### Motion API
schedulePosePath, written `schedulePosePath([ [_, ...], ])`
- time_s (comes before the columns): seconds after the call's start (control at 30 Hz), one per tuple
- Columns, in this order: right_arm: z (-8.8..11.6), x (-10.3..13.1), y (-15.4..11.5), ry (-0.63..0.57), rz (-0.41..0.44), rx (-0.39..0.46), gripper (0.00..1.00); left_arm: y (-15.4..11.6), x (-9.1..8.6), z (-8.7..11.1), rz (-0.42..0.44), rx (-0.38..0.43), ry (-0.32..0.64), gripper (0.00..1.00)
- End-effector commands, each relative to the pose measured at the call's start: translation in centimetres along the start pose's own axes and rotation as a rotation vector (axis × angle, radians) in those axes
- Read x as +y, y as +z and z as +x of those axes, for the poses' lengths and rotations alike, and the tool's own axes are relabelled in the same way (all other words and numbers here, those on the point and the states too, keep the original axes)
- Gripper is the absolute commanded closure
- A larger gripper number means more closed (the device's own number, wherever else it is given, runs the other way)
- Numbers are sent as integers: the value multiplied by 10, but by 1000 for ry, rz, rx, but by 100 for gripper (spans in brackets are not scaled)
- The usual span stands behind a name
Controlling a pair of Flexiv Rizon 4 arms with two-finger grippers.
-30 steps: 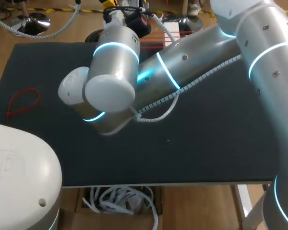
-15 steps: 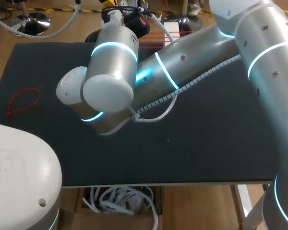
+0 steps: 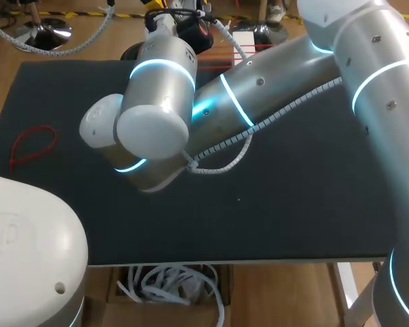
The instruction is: Grab the tape and strap the tape.
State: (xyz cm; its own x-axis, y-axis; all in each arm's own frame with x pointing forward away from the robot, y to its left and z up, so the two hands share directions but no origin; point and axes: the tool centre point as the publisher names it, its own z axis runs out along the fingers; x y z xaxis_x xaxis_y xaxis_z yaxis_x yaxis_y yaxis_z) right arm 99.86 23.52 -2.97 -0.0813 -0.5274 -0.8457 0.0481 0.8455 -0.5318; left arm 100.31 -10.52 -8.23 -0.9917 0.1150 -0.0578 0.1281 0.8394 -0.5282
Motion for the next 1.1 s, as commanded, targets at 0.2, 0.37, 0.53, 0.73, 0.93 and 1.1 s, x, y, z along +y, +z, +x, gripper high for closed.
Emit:
schedulePosePath([
  [0.2,-3,-3,0,1,-1,3,100,-1,-1,0,-4,2,-2,100],
  [0.37,-2,-4,-1,-1,-4,5,100,-1,-1,0,-4,2,-2,100],
  [0.53,1,-4,-1,-4,-4,6,100,-1,-1,0,-4,2,-2,100],
  [0.73,3,-2,-1,-9,-6,9,100,-1,-1,0,-4,2,-2,100],
  [0.93,2,0,0,-5,-9,8,100,-1,-1,0,-4,2,-2,100],
  [1.1,-1,-2,2,2,-6,4,100,-1,-1,0,-4,2,-2,100],
])
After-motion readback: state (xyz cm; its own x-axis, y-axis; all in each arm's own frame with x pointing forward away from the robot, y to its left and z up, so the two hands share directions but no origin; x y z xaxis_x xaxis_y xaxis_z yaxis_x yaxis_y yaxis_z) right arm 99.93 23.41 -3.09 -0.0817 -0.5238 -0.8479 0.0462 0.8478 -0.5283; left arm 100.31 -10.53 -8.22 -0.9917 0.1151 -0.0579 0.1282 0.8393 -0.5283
